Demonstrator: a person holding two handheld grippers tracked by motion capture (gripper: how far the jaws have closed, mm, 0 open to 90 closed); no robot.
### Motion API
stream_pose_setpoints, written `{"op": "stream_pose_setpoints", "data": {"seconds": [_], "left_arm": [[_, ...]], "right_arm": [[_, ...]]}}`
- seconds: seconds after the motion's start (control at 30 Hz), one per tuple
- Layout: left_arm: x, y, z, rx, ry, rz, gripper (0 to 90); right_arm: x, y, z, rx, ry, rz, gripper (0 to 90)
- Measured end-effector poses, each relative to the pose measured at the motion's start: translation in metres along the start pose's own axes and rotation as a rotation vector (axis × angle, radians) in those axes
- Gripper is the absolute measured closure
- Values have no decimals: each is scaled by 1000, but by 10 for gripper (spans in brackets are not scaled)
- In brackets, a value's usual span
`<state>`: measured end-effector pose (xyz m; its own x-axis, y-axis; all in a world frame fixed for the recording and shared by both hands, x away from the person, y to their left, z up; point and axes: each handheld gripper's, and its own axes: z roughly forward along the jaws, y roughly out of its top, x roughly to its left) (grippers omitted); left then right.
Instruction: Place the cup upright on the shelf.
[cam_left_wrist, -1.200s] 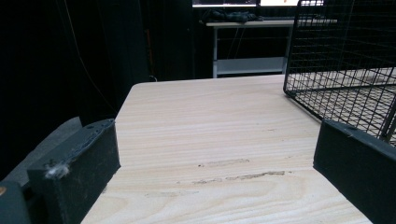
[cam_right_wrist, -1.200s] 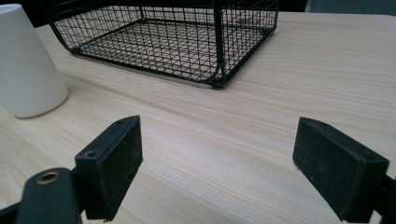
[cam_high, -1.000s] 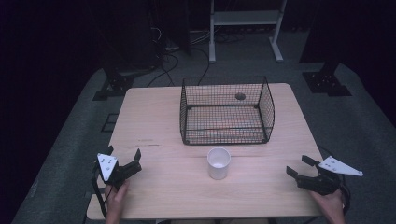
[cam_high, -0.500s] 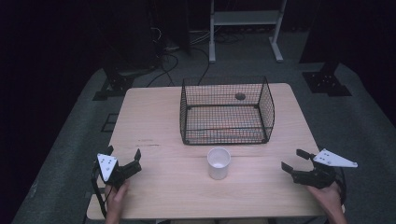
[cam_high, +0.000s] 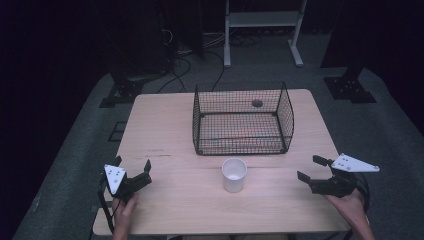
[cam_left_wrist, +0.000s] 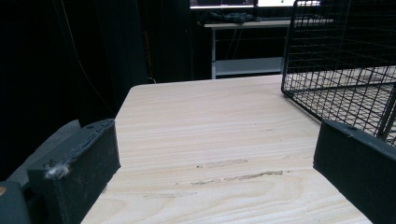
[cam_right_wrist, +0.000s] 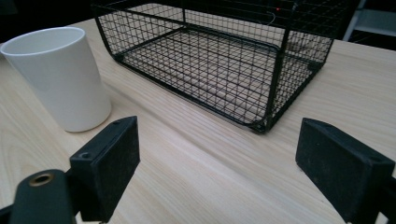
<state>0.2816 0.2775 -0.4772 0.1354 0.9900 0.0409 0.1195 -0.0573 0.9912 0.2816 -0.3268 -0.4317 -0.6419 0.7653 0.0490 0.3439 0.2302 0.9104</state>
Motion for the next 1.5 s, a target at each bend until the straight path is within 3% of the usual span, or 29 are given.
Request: {"op": "stream_pose_setpoints", "data": {"seconds": [0.9, 1.5], "left_arm": [[1, 0, 0, 2, 3, -6, 0], [2, 0, 0, 0, 1, -14, 0]], "right_arm": [[25, 36, 19, 33, 119, -71, 87], [51, 52, 45, 60, 211, -112, 81]]}}
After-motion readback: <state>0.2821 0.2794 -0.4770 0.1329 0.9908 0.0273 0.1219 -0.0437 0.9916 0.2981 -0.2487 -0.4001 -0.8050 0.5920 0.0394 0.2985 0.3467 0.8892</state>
